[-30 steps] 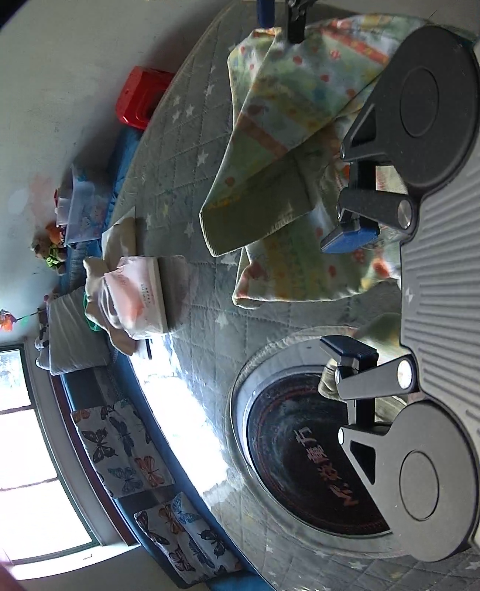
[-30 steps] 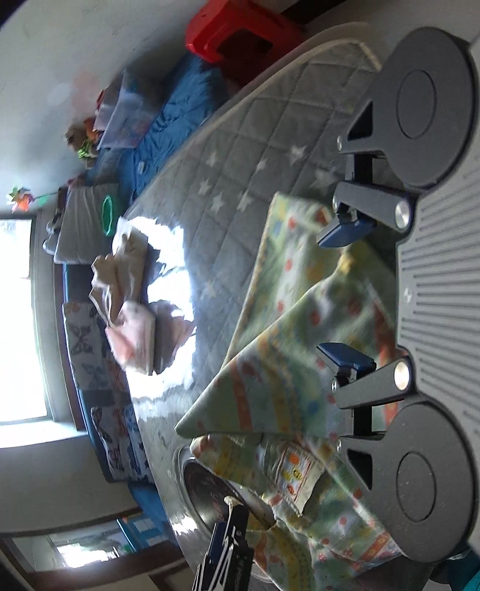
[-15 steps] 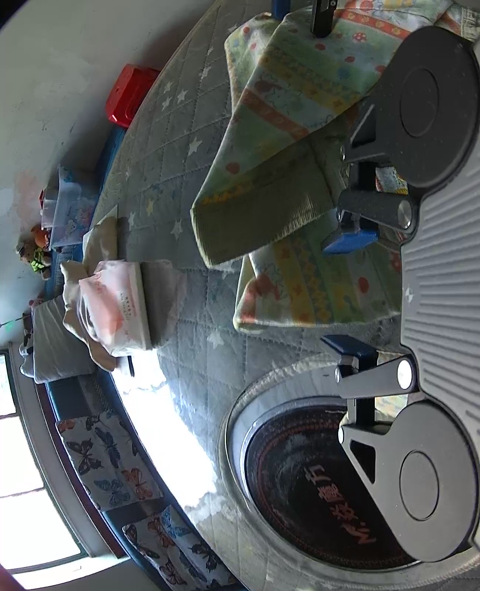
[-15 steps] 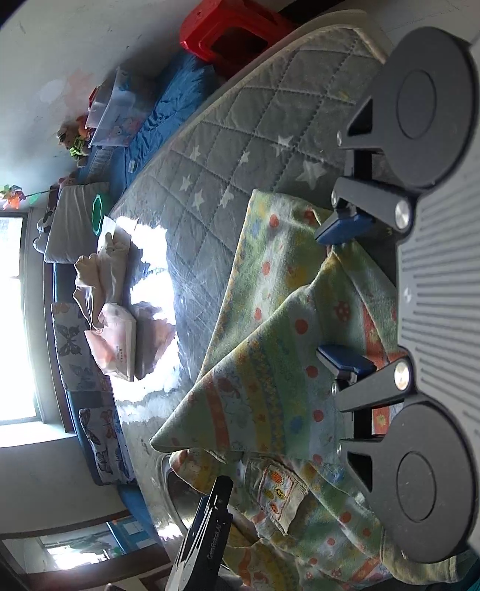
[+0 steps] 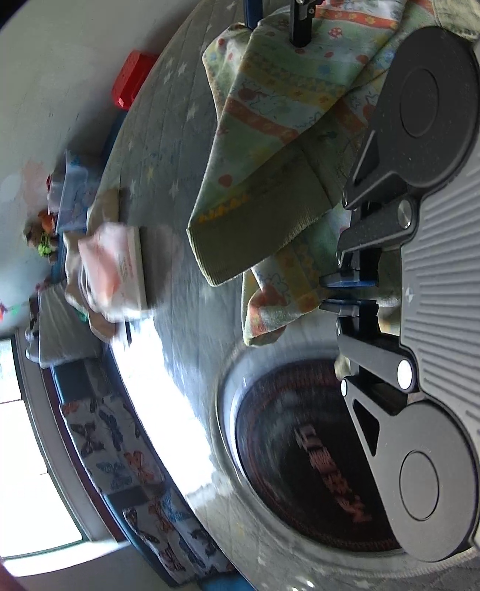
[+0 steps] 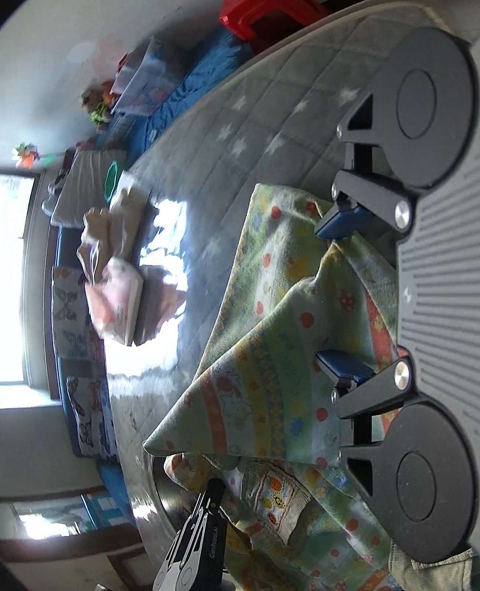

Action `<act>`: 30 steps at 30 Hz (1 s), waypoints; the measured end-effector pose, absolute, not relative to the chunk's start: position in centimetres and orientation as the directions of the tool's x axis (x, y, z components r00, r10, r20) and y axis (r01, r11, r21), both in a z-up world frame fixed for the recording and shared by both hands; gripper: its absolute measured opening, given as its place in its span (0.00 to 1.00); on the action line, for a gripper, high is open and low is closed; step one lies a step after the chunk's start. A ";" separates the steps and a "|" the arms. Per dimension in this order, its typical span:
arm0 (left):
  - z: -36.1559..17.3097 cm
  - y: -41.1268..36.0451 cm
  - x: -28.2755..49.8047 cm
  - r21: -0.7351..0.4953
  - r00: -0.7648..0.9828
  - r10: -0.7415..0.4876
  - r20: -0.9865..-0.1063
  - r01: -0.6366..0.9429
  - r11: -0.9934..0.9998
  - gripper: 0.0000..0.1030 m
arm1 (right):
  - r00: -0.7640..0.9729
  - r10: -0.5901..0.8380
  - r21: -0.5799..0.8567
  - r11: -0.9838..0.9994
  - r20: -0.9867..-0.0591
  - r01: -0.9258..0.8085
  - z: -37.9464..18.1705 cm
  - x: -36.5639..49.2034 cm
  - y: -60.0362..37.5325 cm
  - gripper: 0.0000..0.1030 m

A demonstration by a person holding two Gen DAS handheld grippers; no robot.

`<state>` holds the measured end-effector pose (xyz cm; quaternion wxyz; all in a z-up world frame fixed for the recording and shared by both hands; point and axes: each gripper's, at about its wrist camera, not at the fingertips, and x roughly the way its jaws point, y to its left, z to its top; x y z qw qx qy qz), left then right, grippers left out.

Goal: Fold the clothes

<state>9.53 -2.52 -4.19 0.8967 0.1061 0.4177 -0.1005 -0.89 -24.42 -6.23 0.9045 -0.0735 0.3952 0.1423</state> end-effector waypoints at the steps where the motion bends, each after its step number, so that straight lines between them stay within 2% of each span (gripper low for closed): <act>1: -4.2 -1.9 9.6 0.112 0.635 -0.077 -0.769 0.253 0.961 0.06 | 0.645 0.206 -0.019 0.946 -0.736 -0.324 -6.2 -0.6 -24.0 0.67; 15: -4.3 10.7 8.4 0.160 0.629 0.156 -0.761 -0.051 0.986 0.06 | 0.588 0.388 -0.019 0.824 -0.710 -0.566 -7.0 5.8 -10.7 0.67; 19: -4.2 13.7 7.3 0.158 0.619 0.194 -0.761 -0.112 0.981 0.06 | 0.556 0.414 -0.046 0.772 -0.721 -0.634 -6.8 6.5 -7.4 0.62; 30: -4.3 16.5 5.4 0.083 0.635 0.165 -0.754 -0.156 0.984 0.06 | 0.496 0.556 -0.087 0.603 -0.667 -0.793 -3.4 4.9 1.2 0.59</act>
